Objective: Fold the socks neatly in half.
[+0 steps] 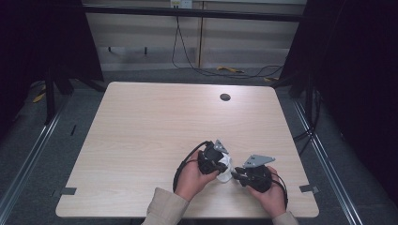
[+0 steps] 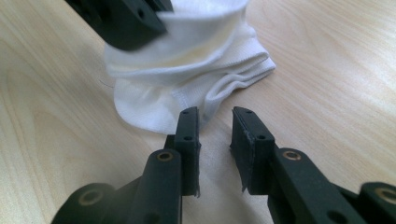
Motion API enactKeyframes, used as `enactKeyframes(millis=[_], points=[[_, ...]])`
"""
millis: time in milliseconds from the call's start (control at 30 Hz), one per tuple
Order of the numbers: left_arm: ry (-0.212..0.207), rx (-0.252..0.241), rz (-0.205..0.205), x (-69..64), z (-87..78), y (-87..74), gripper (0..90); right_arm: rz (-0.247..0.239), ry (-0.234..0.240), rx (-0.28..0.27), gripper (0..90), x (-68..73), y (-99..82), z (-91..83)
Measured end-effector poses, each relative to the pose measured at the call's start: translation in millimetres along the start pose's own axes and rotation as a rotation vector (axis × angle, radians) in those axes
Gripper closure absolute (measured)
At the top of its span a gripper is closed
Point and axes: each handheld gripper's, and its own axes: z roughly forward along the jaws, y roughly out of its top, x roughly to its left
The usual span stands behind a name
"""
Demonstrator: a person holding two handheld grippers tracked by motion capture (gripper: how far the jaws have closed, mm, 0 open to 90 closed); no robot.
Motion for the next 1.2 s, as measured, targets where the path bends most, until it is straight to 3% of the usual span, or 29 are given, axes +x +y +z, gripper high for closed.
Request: enactKeyframes(millis=[167,367,533,567,767,833,900,1000,1133,1200], points=[[-0.015,0.009,-0.004,-1.8,0.6,-3.2,86.5,0.000,0.001,-0.003,71.9,-0.7,-0.2,0.2],[-0.009,0.067,0.042,-5.6,18.1,-12.2,85.2,-0.001,0.000,-0.004,71.9,-0.7,-0.4,0.3],[0.000,0.052,0.060,-5.8,15.8,-13.7,71.4,0.004,0.003,-0.003,71.9,-0.9,-0.6,0.1],[-0.006,0.029,0.058,-8.6,11.5,-13.7,69.7,0.007,0.003,-0.003,71.9,-0.8,-0.7,0.1],[0.017,0.043,0.117,-13.6,12.8,-16.6,59.5,0.004,0.000,-0.004,72.0,-0.8,-0.4,0.5],[0.037,0.058,0.138,-13.9,18.3,-18.1,60.8,0.010,0.001,-0.004,72.0,-0.7,-0.5,0.5],[0.048,0.069,0.144,-12.6,20.3,-18.1,71.9,0.010,0.002,-0.005,72.1,-1.0,-0.6,0.5],[0.040,0.021,0.090,-11.7,16.0,-14.6,83.6,0.012,0.008,-0.012,72.1,-2.0,-1.1,0.9],[0.029,-0.028,0.082,-15.6,9.2,-3.8,87.4,0.021,0.010,-0.013,72.2,-2.3,-1.3,1.1],[0.024,-0.021,0.084,-17.1,11.4,0.0,87.4,0.020,0.011,-0.016,72.3,-2.1,-1.4,1.4]])
